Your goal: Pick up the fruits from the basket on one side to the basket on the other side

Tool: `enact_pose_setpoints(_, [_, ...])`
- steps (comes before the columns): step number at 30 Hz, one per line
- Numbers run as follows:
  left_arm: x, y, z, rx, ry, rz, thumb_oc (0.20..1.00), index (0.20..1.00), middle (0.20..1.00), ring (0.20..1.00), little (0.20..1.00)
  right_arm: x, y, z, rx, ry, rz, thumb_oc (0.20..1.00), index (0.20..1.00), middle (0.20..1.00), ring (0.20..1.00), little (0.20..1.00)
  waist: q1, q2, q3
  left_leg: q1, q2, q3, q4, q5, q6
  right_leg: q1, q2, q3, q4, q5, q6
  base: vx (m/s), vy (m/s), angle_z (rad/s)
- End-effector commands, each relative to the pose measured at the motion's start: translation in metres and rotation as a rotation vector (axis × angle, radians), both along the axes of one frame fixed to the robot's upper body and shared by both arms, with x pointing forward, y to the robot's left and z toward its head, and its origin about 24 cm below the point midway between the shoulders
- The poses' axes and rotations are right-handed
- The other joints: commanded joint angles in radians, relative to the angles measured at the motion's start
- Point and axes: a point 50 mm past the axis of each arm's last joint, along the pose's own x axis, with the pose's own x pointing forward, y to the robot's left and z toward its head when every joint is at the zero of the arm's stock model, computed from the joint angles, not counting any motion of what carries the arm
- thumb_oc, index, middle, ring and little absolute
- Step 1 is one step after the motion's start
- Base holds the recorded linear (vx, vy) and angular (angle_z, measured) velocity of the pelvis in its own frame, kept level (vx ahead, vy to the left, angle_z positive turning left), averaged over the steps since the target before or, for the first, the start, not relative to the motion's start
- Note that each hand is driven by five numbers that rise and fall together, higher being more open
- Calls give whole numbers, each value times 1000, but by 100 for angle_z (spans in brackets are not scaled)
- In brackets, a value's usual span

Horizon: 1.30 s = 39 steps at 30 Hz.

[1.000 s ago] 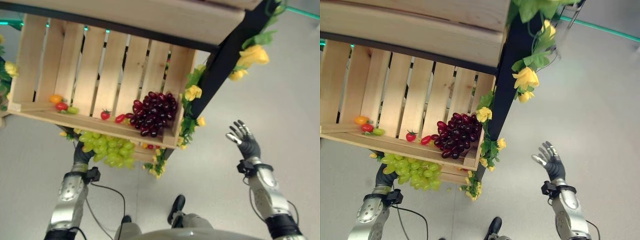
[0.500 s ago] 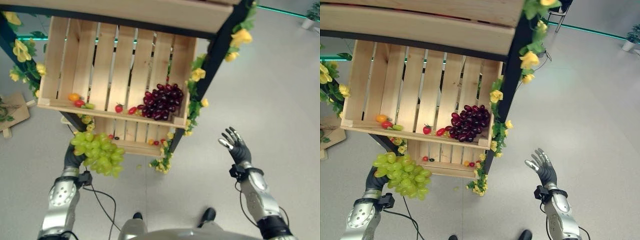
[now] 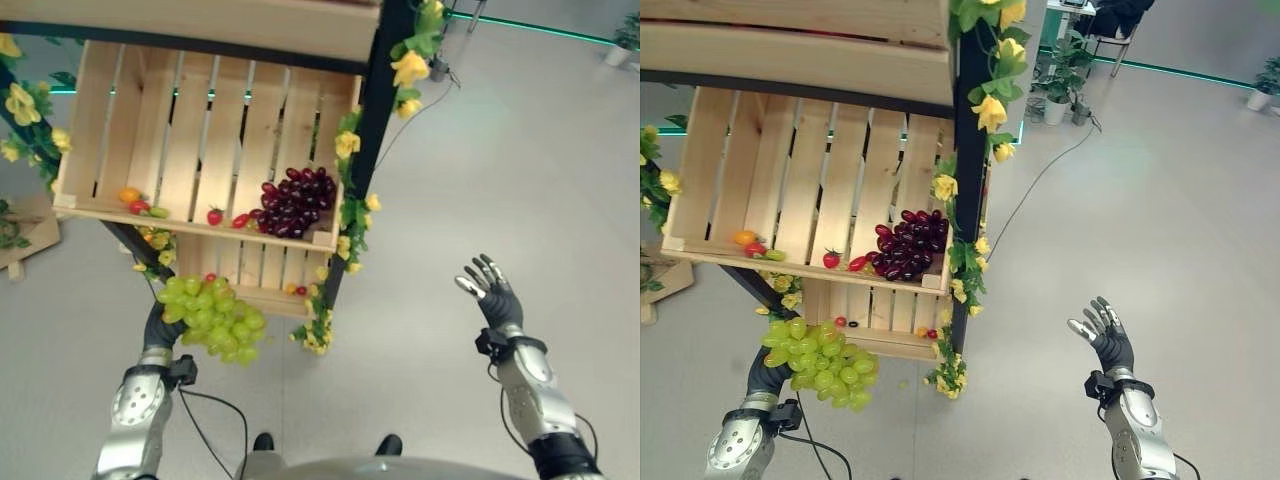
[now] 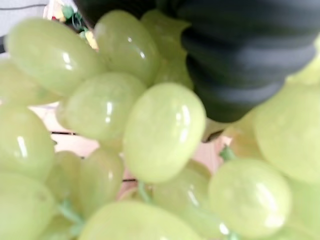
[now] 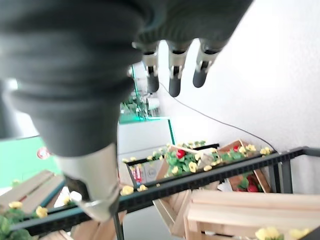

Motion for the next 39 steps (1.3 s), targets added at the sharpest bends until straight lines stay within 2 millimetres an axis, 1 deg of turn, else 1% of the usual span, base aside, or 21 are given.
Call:
enact_pose_setpoints(1, [15,-5,55,19,-287,-49,200,200,200,200,200,11,-16,31,-69,-136,-49,1000,1000,1000,1000,1000,10,7,-18,29,-52,-38,17,-71,43,-30,-83,-11,90,12,78,-1,2,22])
enact_pose_setpoints(2, [15,-5,55,19,-287,-49,200,200,200,200,200,11,-16,31,-70,-136,-49,1000,1000,1000,1000,1000,10,7,-18,29,-52,-38,17,-71,43,-30,-84,-12,90,12,79,-3,3,24])
enact_pose_setpoints(7, [17,-11,86,22,-435,-67,200,200,200,200,200,5,-23,28,-72,-123,-85,1000,1000,1000,1000,1000,17,8,-25,33,-57,-66,6,-64,38,0,-99,-54,93,16,81,-9,-5,21])
enact_pose_setpoints(8, [16,-11,86,22,-435,-67,200,200,200,200,200,5,-23,28,-72,-123,-85,1000,1000,1000,1000,1000,16,8,-24,34,-57,-67,6,-64,39,1,-99,-56,93,16,81,-4,-8,23])
enact_pose_setpoints(9, [18,-13,97,35,-482,-76,200,200,200,200,200,3,-25,26,-78,-116,-95,1000,1000,1000,1000,1000,18,7,-29,32,-58,-72,7,-64,38,10,-102,-66,91,14,80,-2,-6,25])
enact_pose_setpoints(10, [18,-13,97,36,-482,-76,200,200,200,200,200,4,-25,27,-78,-117,-95,1000,1000,1000,1000,1000,17,7,-28,32,-58,-73,7,-64,38,11,-102,-67,91,14,80,2,-5,23])
enact_pose_setpoints(11, [19,-18,111,36,-545,-98,200,200,200,200,200,4,-26,26,-84,-113,-97,1000,1000,1000,1000,1000,17,7,-34,34,-59,-78,6,-64,38,17,-103,-73,90,16,80,3,0,7])
enact_pose_setpoints(12, [19,-18,111,36,-545,-98,200,200,200,200,200,4,-26,26,-83,-113,-97,1000,1000,1000,1000,1000,17,7,-33,34,-59,-79,6,-64,38,18,-103,-74,90,16,80,10,-1,10])
enact_pose_setpoints(14, [21,-23,131,60,-632,-125,200,200,200,200,200,5,-26,26,-99,-105,-85,1000,1000,1000,1000,1000,14,8,-40,38,-60,-81,7,-65,37,26,-103,-76,91,12,78,18,-2,10])
enact_pose_setpoints(17, [23,-29,147,52,-704,-163,200,200,200,200,200,7,-25,27,-108,-102,-73,1000,1000,1000,1000,1000,11,10,-45,41,-59,-83,5,-63,36,35,-101,-79,91,9,77,7,-4,5])
enact_pose_setpoints(18, [23,-29,147,52,-705,-163,200,200,200,200,200,7,-25,27,-108,-102,-73,1000,1000,1000,1000,1000,11,10,-44,41,-58,-84,5,-63,36,35,-101,-79,91,9,77,8,-1,4])
enact_pose_setpoints(20, [25,-38,165,44,-779,-201,200,200,200,200,200,9,-25,27,-123,-91,-64,1000,1000,1000,1000,1000,8,12,-51,45,-57,-87,3,-62,35,43,-99,-84,92,6,76,0,0,0])
enact_pose_setpoints(21, [25,-38,165,44,-779,-202,200,200,200,200,200,9,-25,28,-123,-91,-64,1000,1000,1000,1000,1000,8,12,-49,45,-57,-88,2,-62,35,44,-99,-85,92,6,76,0,0,0])
enact_pose_setpoints(22, [27,-44,176,46,-821,-234,200,200,200,200,200,11,-24,28,-127,-86,-58,1000,1000,1000,1000,1000,5,14,-55,46,-58,-89,2,-63,34,49,-98,-88,90,4,76,0,0,0])
enact_pose_setpoints(23, [27,-44,176,46,-822,-235,200,200,200,200,200,11,-24,28,-127,-87,-58,1000,1000,1000,1000,1000,5,14,-54,47,-58,-89,2,-63,34,50,-98,-89,90,4,75,2,-1,3])
enact_pose_setpoints(25, [33,-51,190,23,-868,-267,200,200,200,200,200,15,-23,28,-135,-77,-43,1000,1000,1000,1000,1000,-1,15,-61,50,-56,-89,0,-62,34,56,-95,-89,88,3,75,0,0,0])
enact_pose_setpoints(29, [40,-55,201,63,-891,-282,200,200,200,200,200,18,-21,28,-147,-63,-28,1000,1000,1000,1000,1000,-9,18,-66,57,-54,-83,-3,-62,33,58,-92,-82,87,0,73,0,0,0])
enact_pose_setpoints(30, [48,-56,206,97,-889,-286,200,200,200,200,200,20,-19,27,-150,-53,-12,1000,1000,1000,1000,1000,-20,21,-71,61,-55,-76,-5,-62,31,58,-90,-77,86,0,73,0,0,0])
enact_pose_setpoints(31, [49,-56,206,97,-890,-287,200,200,200,200,200,20,-19,27,-149,-54,-12,1000,1000,1000,1000,1000,-19,20,-70,62,-54,-76,-5,-62,31,58,-90,-77,86,0,73,0,0,0])
enact_pose_setpoints(33, [64,-59,204,73,-850,-287,200,200,200,200,200,23,-14,25,-146,-39,11,1000,1000,1000,1000,1000,-34,23,-76,69,-53,-65,-9,-61,30,60,-86,-64,82,-1,72,0,0,0])
enact_pose_setpoints(39, [89,-58,203,84,-783,-251,200,200,200,200,200,27,-4,18,-149,1,67,1000,1000,1000,1000,1000,-61,22,-86,85,-48,-39,-18,-58,24,60,-75,-42,77,-3,71,7,3,-9])
